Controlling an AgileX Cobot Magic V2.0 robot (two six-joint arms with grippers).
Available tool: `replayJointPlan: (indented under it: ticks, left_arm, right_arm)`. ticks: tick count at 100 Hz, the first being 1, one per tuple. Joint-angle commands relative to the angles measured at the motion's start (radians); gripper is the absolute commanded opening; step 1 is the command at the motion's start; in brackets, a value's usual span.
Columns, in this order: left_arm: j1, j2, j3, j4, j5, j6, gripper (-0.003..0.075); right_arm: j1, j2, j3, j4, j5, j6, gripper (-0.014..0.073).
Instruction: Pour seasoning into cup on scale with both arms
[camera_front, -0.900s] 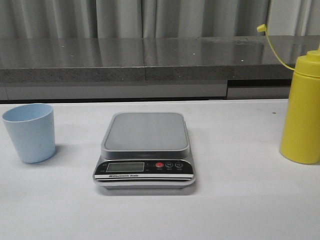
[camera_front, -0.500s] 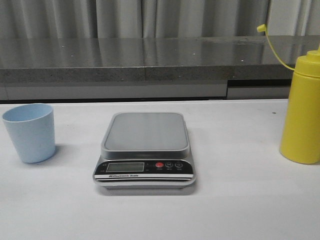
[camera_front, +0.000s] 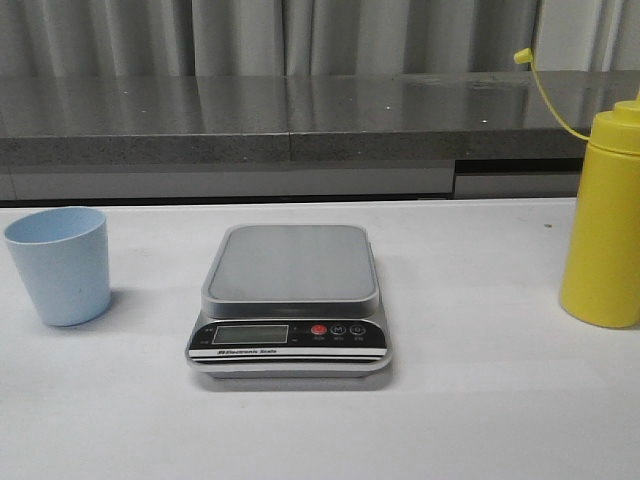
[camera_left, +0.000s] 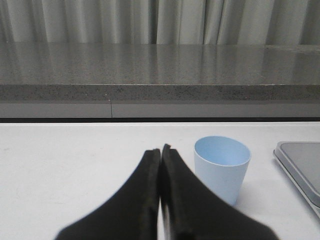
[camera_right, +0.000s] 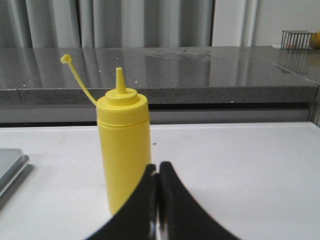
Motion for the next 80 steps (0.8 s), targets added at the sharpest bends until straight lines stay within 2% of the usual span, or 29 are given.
replayJointPlan:
  ticks: [1,27,40,51,80]
  left_arm:
    - [0.001,-0.025,-0.004,-0.023,-0.073,-0.007,-0.0021]
    - [0.001,0.057,-0.152,-0.019,-0.038,-0.007,-0.0021]
    - [-0.001,0.129,-0.257,-0.019,0.074,-0.007,-0.0021]
    - [-0.001,0.222,-0.341,-0.021,0.173,-0.007,-0.0021]
    - [-0.001,0.538,-0.485,-0.019,0.232,-0.007,-0.002]
  right_arm:
    - [-0.002,-0.021,-0.018,-0.007,-0.073,-0.001,-0.0057]
    - [-0.002,-0.021,-0.018,-0.007,-0.073,-0.001,-0.0057]
    - [-0.002,-0.021,-0.018,-0.007,-0.073,-0.001,-0.0057]
    - [-0.002,-0.021,-0.018,-0.007,-0.073,-0.001,-0.0057]
    - [-0.002,-0.021,-0.018,-0.007,-0.073,-0.001,-0.0057]
